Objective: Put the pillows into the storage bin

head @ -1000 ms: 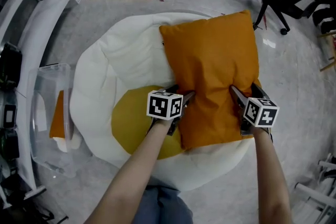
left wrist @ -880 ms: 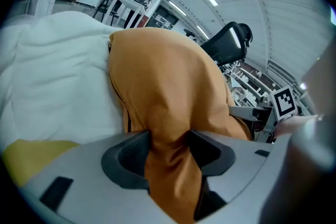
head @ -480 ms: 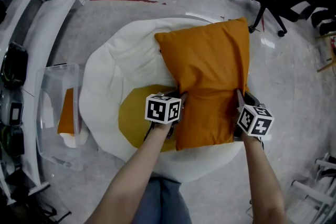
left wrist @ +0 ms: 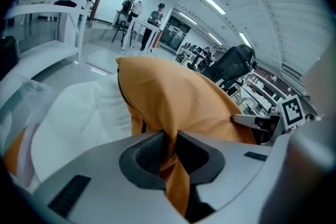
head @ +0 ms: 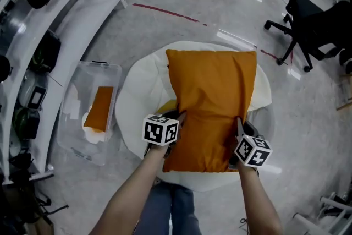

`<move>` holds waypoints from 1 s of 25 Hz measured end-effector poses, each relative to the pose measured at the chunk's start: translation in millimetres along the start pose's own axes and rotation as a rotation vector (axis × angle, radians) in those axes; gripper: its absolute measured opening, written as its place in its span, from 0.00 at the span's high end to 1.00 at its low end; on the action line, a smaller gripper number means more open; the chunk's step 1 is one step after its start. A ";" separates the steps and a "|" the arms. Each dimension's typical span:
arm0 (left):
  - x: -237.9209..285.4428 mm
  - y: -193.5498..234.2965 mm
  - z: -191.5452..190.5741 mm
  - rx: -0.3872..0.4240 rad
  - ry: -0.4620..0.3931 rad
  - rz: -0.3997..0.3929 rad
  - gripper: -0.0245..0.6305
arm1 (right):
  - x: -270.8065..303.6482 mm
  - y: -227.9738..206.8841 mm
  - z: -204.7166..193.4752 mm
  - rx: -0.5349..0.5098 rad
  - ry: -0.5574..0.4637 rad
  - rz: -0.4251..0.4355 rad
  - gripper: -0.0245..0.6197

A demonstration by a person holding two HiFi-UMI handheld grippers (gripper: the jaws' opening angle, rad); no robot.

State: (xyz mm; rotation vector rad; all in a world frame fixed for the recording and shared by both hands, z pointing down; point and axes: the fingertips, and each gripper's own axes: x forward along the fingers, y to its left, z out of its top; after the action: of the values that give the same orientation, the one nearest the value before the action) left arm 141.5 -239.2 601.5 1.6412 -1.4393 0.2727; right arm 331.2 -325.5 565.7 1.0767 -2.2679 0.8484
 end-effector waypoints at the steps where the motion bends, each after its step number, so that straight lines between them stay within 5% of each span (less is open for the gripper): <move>1: -17.4 12.0 3.2 -0.015 -0.018 0.026 0.85 | 3.3 19.9 3.5 -0.008 0.002 0.026 0.95; 13: -223.0 180.5 -14.9 -0.176 -0.169 0.262 0.86 | 47.4 274.9 -22.8 -0.094 0.057 0.276 0.95; 25: -363.9 385.8 -70.2 -0.228 -0.137 0.367 0.86 | 122.1 497.8 -125.8 -0.044 0.143 0.326 0.95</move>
State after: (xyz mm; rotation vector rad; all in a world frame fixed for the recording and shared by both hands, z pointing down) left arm -277.1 93.2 578.1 1.2276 -1.8047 0.1947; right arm -119.4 -50.8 570.4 0.6128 -2.3612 0.9630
